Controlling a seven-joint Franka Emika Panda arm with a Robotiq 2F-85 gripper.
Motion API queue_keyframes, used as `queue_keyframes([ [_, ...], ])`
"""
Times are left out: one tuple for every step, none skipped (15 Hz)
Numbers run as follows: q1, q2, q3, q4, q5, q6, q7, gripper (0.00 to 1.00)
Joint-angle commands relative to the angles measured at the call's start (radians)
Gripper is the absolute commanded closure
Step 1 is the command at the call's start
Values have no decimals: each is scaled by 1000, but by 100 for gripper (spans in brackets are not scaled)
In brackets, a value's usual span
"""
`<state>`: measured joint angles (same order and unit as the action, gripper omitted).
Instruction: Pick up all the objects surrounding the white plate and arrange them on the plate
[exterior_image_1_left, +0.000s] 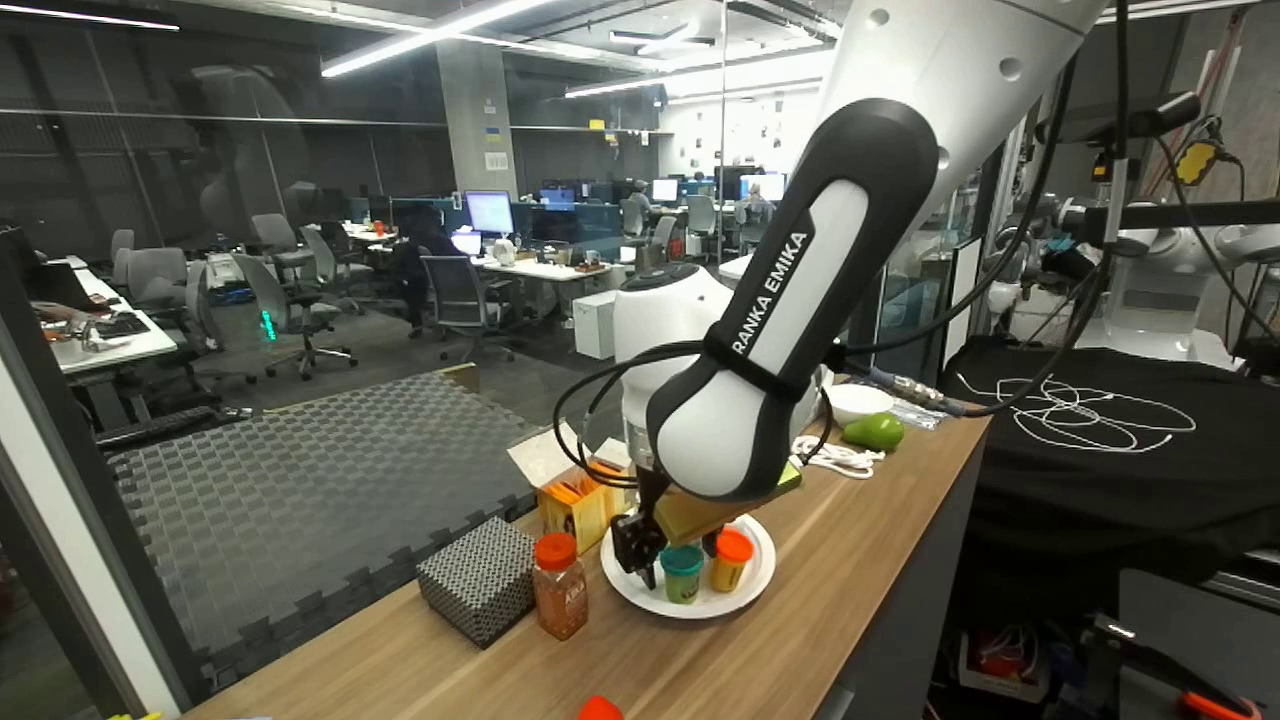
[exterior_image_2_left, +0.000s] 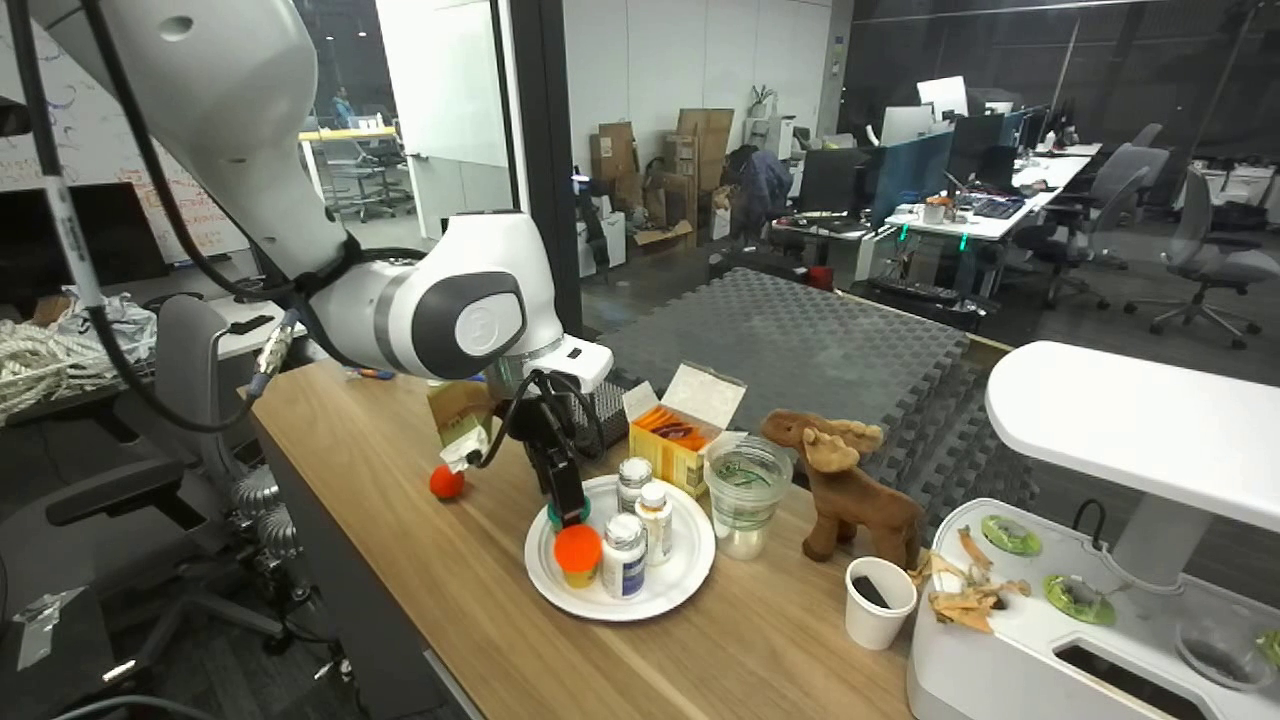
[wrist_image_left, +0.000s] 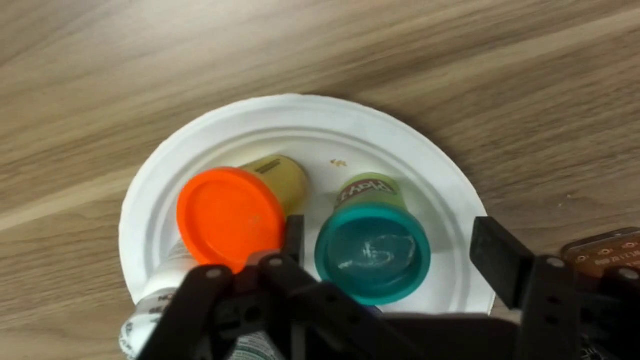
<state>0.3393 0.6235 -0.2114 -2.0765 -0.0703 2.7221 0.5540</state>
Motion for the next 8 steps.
queue_keyframes([
  [-13, -41, 11, -10, -3, -8, -13, 0],
  [-13, -49, 13, -10, -1, -9, -13, 0],
  [-16, -58, 17, -11, 0, -11, -16, 0],
  [-17, -69, 20, -11, 2, -13, -18, 0],
  [-21, -80, 27, -11, 5, -15, -21, 0],
  [-21, -88, 30, -9, 5, -16, -20, 0],
  [-24, -95, 38, -6, 7, -17, -22, 0],
  [-30, -98, 51, 3, 9, -17, -33, 0],
])
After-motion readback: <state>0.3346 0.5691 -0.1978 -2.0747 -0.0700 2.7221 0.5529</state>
